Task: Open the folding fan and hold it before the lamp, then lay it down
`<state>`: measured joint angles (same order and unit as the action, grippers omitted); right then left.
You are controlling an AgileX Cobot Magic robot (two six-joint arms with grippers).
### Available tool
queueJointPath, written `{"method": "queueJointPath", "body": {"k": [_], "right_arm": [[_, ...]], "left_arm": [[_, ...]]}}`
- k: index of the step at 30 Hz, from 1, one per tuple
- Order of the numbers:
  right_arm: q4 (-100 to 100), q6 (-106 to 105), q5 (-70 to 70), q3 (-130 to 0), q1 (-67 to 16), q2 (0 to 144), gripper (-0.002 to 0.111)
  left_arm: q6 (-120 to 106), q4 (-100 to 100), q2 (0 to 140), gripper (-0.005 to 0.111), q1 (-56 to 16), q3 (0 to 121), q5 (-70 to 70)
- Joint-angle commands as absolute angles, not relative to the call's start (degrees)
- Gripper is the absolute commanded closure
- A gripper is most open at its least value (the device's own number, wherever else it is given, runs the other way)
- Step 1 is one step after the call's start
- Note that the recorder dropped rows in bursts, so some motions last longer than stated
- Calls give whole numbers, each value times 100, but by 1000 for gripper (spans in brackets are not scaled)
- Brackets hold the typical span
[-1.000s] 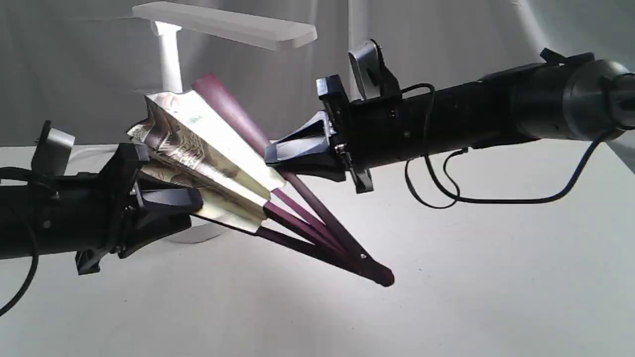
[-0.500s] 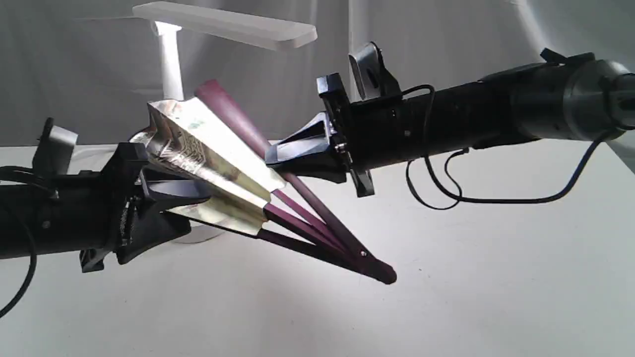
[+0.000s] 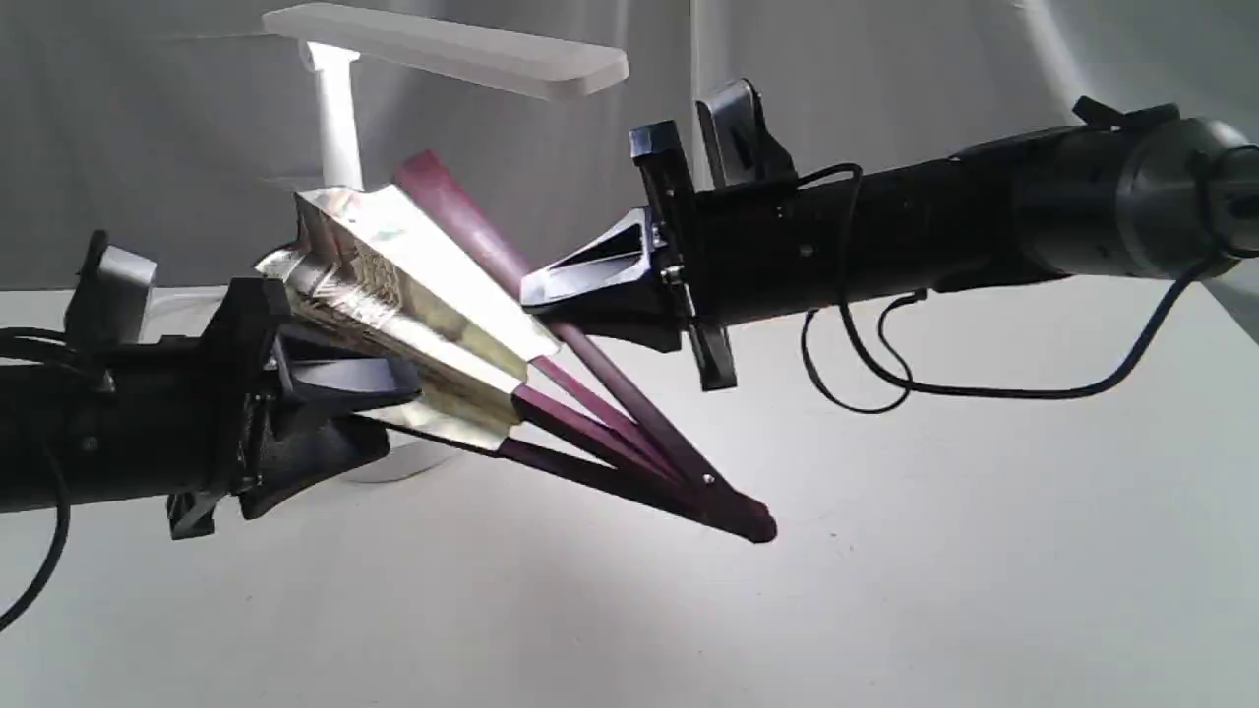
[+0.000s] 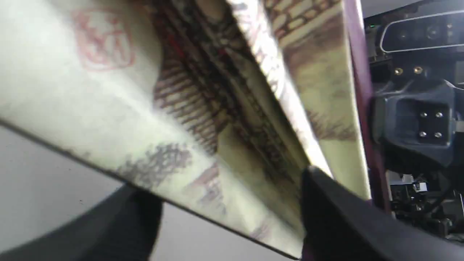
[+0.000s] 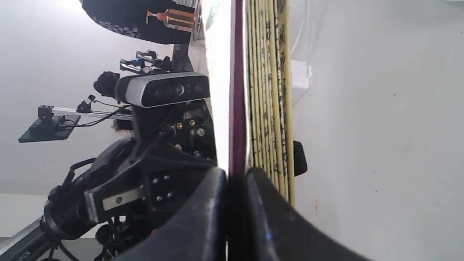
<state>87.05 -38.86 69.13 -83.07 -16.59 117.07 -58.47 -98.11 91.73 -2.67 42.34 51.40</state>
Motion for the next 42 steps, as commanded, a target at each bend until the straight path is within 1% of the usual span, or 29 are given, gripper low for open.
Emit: {"method": "queueJointPath", "body": {"k": [1, 3, 7, 11, 15, 17, 19, 22, 25, 30, 36, 42], "right_arm": [[8831, -3725, 6996, -8318, -1633, 11635, 108], [8849, -3689, 6996, -8318, -1664, 11635, 108], [9329, -3669, 6996, -8318, -1678, 11635, 108], [9899, -3681, 6996, -8318, -1678, 11635, 108], [9952, -3765, 6996, -8318, -1719, 11635, 108], [9952, -3765, 6996, -8318, -1786, 11635, 108], [9952, -3765, 6996, -8318, -1875, 11635, 108], [9940, -3732, 6996, -8318, -2014, 11635, 108], [9915, -3703, 6996, -8318, -2092, 11635, 108], [9900, -3703, 6996, -8318, -2132, 11635, 108], [9635, -3703, 6996, -8318, -2131, 11635, 108], [9488, -3703, 6996, -8318, -2131, 11635, 108]], "left_arm": [[-5788, -9931, 9147, 27, -285, 4225, 5263], [-6013, -9995, 9147, 22, -285, 4225, 5240], [-5755, -9995, 9147, 22, -206, 4225, 5587], [-5689, -9995, 9147, 22, 132, 4125, 6385], [-5768, -9995, 9147, 23, 559, 3961, 6404], [-5928, -9995, 9147, 27, 715, 3885, 6474], [-5875, -9995, 9147, 34, 742, 3875, 6667], [-5829, -9995, 9147, 48, 742, 3886, 6782], [-5677, -9995, 9147, 60, 742, 3886, 6618], [-5656, -9995, 9147, 73, 742, 3886, 6546], [-5749, -9995, 9147, 84, 742, 3886, 6509], [-5749, -9995, 9147, 85, 742, 3886, 6258]]}}
